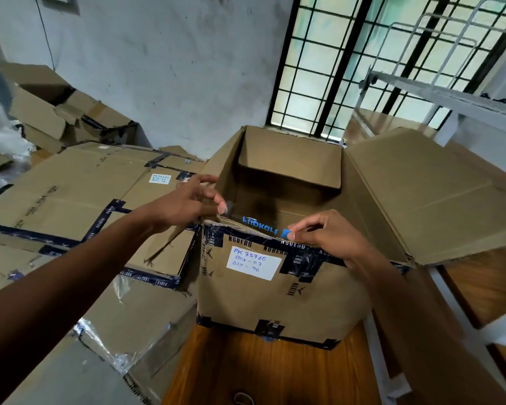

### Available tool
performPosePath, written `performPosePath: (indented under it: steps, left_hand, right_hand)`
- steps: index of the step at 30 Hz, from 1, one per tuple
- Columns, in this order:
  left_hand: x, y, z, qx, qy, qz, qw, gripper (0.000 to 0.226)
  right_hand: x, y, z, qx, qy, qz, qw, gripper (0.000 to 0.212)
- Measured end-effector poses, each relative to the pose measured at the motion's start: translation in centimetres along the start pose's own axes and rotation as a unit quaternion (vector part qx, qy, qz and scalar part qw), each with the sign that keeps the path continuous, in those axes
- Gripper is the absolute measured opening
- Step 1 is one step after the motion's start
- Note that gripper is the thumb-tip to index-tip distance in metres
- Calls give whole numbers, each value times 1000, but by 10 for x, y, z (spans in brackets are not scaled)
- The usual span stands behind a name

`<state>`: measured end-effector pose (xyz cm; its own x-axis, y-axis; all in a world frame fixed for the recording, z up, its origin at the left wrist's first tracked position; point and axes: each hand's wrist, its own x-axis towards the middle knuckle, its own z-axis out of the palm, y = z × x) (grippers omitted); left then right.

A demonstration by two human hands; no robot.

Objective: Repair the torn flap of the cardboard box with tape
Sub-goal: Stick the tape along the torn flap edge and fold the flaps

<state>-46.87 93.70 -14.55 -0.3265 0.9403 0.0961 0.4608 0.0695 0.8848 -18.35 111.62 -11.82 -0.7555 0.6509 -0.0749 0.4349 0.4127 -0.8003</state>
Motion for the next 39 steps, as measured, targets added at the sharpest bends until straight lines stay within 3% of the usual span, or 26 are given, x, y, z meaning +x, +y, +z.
performPosePath:
  steps: [7, 25, 31, 35, 39]
  left_hand:
    - [-8, 4, -11, 38, -58, 7, 998, 8]
    - [-16, 14, -19, 62, -183, 6, 981, 21]
    - [-19, 9, -23, 36, -167, 8, 985, 19]
    - [-22, 14, -14, 37, -115, 11, 993, 34]
    - [-19, 11, -1, 52, -54, 75, 994, 9]
  right_hand:
    - [-2, -4, -6, -1, -57, 8, 998, 10]
    - [-1, 2, -15, 49, -183, 21, 982, 13]
    - [3, 10, -17, 33, -169, -4, 985, 18]
    - [0, 10, -17, 39, -168, -20, 985, 18]
    - [-2, 5, -9, 19, -134, -42, 990, 16]
